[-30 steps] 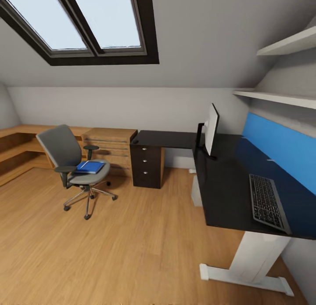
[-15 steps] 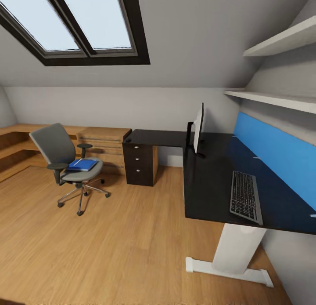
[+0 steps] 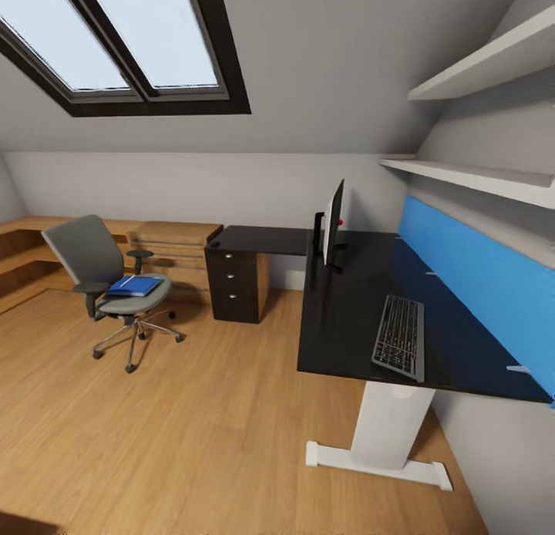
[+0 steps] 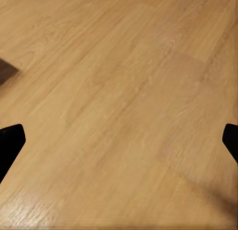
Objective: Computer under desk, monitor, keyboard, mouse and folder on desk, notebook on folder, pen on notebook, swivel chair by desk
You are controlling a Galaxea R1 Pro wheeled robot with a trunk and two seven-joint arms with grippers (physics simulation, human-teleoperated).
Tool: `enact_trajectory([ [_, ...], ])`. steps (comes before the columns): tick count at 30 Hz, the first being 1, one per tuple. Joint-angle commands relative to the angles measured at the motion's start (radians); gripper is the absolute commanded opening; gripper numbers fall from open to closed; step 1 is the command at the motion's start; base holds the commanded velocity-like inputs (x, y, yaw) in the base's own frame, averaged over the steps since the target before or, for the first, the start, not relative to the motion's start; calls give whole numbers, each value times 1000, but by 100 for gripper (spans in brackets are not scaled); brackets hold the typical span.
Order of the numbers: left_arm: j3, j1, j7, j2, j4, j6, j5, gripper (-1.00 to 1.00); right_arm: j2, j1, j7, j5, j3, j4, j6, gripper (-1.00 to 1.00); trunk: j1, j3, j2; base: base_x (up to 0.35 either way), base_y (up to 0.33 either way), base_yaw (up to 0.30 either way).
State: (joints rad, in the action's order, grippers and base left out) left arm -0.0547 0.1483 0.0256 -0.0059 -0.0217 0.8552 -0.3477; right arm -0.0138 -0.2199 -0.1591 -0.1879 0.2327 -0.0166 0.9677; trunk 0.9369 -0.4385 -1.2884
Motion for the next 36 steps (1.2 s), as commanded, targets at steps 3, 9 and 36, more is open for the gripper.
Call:
enact_trajectory([
  [3,-5,1,2,-1,0,3,6,100,1,-1,-4,-7,8,-2,3,100,0,-1,-1,-28,-57,0],
  [9,-5,0,3,-1,0,3,6,100,4,-1,-3,-6,10,-2,3,100,-8,5,13,-7,-13,0],
  [36,-5,1,2,-1,0,3,6,100,0,-1,-4,-7,10,-2,3,100,-111,90,202,0,0,0],
])
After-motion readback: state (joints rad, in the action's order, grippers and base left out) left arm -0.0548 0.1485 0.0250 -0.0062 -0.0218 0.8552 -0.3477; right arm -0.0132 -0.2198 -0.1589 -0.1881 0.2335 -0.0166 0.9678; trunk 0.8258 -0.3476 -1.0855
